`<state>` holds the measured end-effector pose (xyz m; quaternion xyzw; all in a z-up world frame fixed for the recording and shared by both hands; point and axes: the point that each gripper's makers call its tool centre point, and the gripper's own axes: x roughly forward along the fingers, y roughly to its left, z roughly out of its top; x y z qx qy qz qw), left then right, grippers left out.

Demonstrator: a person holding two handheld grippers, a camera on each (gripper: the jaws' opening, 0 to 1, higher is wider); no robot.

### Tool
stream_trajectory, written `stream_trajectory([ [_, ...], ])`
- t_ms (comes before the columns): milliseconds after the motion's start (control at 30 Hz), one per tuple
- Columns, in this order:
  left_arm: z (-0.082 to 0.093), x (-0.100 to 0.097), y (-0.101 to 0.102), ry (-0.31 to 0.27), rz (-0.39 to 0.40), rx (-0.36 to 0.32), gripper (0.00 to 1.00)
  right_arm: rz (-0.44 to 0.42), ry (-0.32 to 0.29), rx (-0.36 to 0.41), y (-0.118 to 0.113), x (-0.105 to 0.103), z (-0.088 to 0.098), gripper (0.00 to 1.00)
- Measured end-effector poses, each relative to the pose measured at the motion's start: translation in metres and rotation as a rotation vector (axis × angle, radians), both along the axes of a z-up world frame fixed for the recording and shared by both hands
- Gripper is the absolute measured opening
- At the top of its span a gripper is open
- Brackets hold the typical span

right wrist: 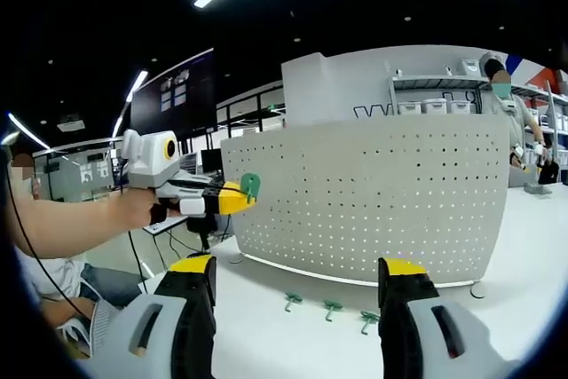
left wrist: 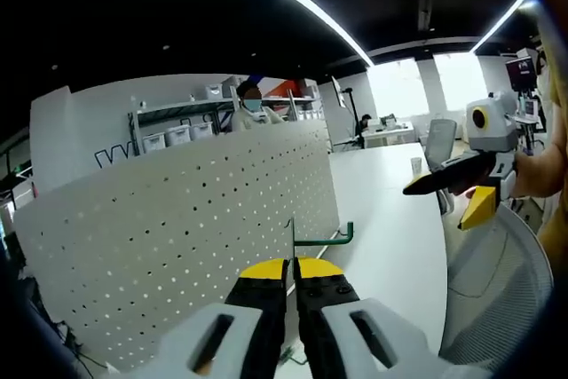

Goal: Insert the hook assembly into the mounting plate slot until the hook locks in place.

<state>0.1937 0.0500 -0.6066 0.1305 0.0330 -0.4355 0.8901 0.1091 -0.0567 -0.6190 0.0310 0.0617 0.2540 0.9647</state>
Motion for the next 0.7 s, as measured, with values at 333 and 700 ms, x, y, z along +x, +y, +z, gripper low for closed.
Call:
stream_trajectory([
  [333, 0.014, -0.008, -0.006, -0.021, 0.002, -0.059, 0.02, 0.039, -0.048, 0.010, 0.013, 0.000, 0.021, 0.68],
  [700, 0.029, -0.018, -0.015, -0.027, -0.020, -0.139, 0.02, 0.089, -0.116, 0.056, 0.029, 0.001, 0.048, 0.59],
])
